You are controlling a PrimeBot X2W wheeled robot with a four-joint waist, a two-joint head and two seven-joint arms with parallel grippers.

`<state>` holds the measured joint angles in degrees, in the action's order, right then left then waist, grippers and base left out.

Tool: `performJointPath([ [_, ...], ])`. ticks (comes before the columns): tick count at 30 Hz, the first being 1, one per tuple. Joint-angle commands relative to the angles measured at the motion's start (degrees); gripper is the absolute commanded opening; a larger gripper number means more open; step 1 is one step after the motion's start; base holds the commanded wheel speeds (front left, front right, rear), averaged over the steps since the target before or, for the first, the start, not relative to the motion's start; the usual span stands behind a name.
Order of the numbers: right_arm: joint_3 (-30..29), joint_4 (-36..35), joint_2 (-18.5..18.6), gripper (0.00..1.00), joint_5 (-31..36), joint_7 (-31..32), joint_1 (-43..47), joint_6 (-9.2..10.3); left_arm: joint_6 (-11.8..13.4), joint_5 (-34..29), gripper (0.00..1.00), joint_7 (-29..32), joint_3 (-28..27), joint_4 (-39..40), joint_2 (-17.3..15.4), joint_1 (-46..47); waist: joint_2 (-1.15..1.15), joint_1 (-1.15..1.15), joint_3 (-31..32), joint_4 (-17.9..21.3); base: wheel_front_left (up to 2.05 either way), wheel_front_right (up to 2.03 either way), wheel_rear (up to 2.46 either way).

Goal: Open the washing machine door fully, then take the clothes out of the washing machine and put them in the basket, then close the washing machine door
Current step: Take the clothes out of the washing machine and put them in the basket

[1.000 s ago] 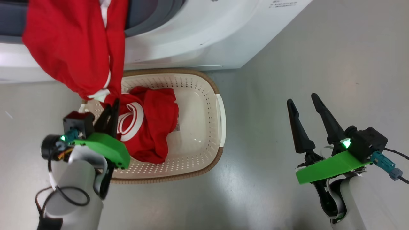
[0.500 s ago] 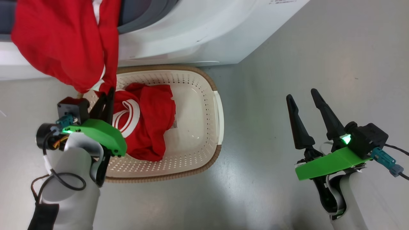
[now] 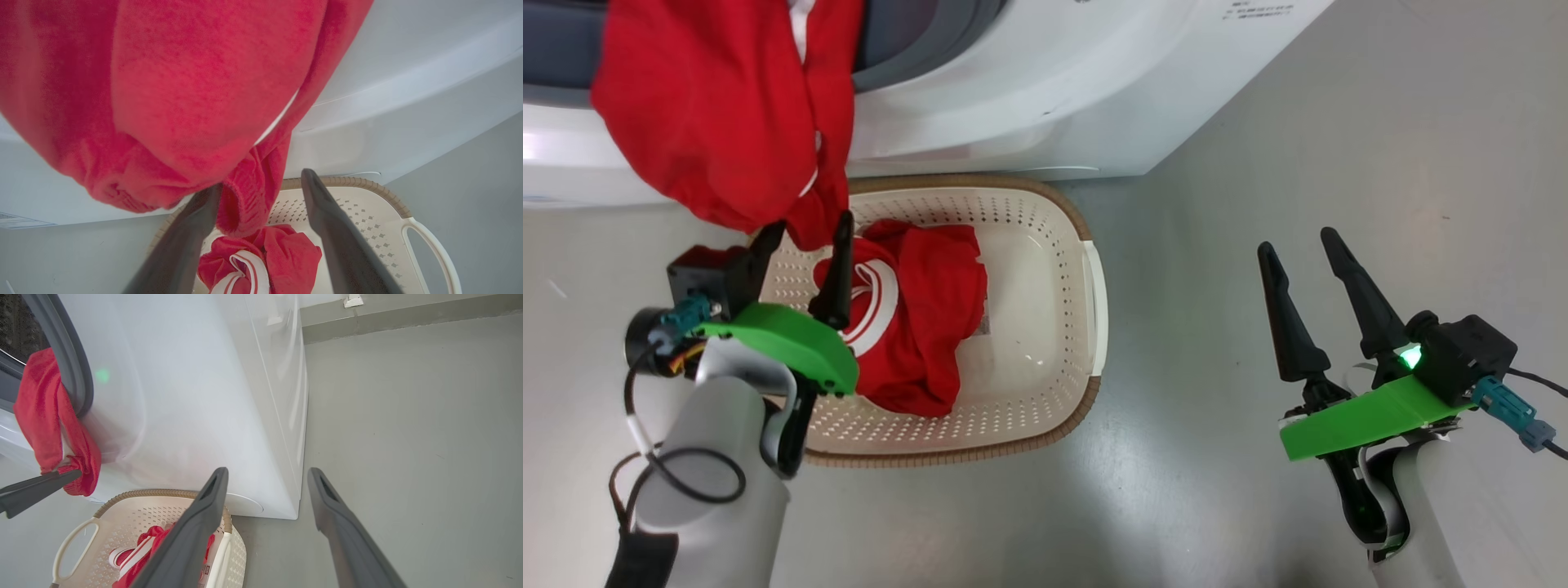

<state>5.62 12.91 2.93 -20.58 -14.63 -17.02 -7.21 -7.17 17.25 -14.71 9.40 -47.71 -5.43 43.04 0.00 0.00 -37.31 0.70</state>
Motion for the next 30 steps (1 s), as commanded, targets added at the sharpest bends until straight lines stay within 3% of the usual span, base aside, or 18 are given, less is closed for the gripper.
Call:
performJointPath([
  [1,1.06,-0.98,-0.05,1.00,0.55,-0.37,0.63,-0.28,-0.32,0.34,1.00,-0.29,-1.71,1.97,-1.62,-2.49,0.00,0.00,0.30,-0.24,0.00,0.00,0.00],
  [16,0.90,-0.55,-0.05,1.00,1.15,-0.37,2.28,-0.28,-0.32,-2.12,1.00,-0.29,-7.90,19.92,-1.61,-15.40,0.00,0.00,2.97,-1.47,0.00,0.00,0.00],
  [30,0.68,-0.39,-0.05,1.00,1.43,-0.37,3.36,-0.28,-0.32,-4.03,1.00,-0.29,-10.16,34.43,-0.15,-26.22,0.00,0.00,4.70,-2.05,0.00,0.00,0.00],
])
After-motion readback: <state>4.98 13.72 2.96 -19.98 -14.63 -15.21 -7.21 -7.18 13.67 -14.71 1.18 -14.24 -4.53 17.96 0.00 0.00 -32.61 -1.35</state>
